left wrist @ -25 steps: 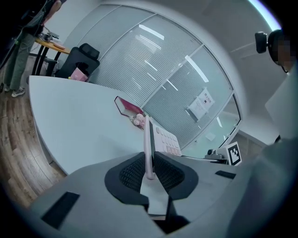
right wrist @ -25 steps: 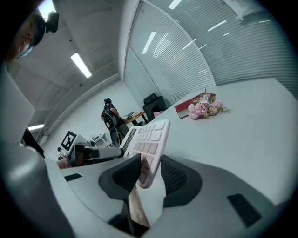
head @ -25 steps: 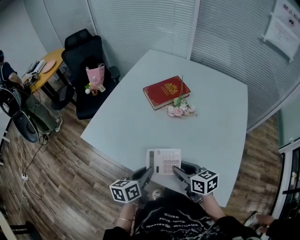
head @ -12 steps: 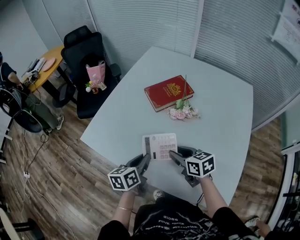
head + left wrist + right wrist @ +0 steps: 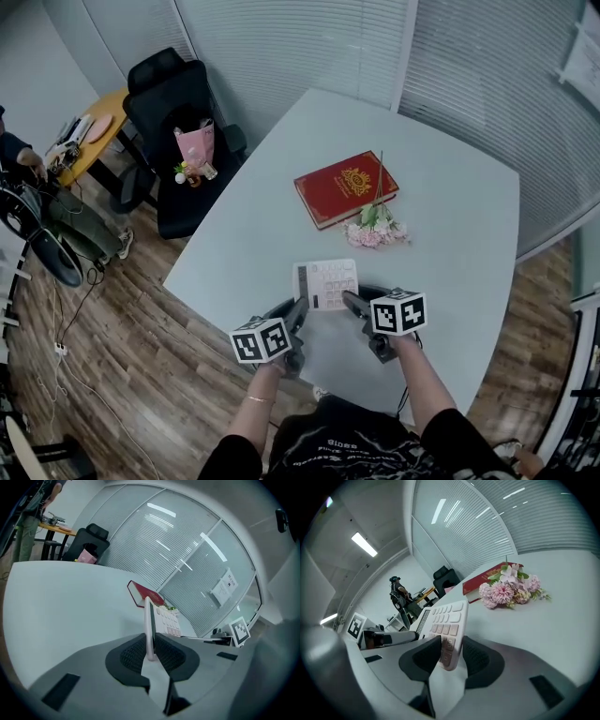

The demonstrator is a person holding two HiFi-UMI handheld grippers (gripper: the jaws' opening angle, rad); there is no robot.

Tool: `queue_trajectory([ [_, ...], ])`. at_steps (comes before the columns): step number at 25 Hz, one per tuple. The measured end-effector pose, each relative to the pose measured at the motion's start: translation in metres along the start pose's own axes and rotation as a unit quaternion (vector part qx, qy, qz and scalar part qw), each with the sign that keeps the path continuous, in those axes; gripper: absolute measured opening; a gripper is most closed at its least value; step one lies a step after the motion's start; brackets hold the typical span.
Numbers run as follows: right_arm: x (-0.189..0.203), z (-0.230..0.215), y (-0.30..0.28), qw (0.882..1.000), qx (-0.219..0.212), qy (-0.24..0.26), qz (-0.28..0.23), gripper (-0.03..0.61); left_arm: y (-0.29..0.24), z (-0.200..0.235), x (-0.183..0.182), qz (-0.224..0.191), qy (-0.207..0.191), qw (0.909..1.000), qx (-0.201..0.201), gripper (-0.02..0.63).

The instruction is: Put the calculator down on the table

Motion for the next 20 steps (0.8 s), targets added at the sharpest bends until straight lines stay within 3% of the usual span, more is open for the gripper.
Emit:
queue_trajectory([
  [11,-0.006,-0.039,-0.031,0.999,0.018,-0.044,0.019,0.156,-0.048,0.024,-0.011,0.054,0.016,0.9984,-0.001,0.067],
  [16,-0.008,-0.051,-0.042,0.997,0.02,-0.068,0.028,0.158,-0.061,0.033,-0.013,0.059,0.031,0.9978,-0.004,0.067],
  [20,-0.013,-0.06,-0.045,0.996,0.016,-0.082,0.027,0.158,-0.07,0.032,-0.024,0.067,0.018,0.9976,-0.008,0.066],
])
Point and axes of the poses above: the fingertips, and each gripper's own axes: y backward along the fingers, z to its left, x out of its underside, the point moved 3 cm from there along y, backward along the fingers, and after that the axes turned 14 degrees about z, right-handed, at the moved point
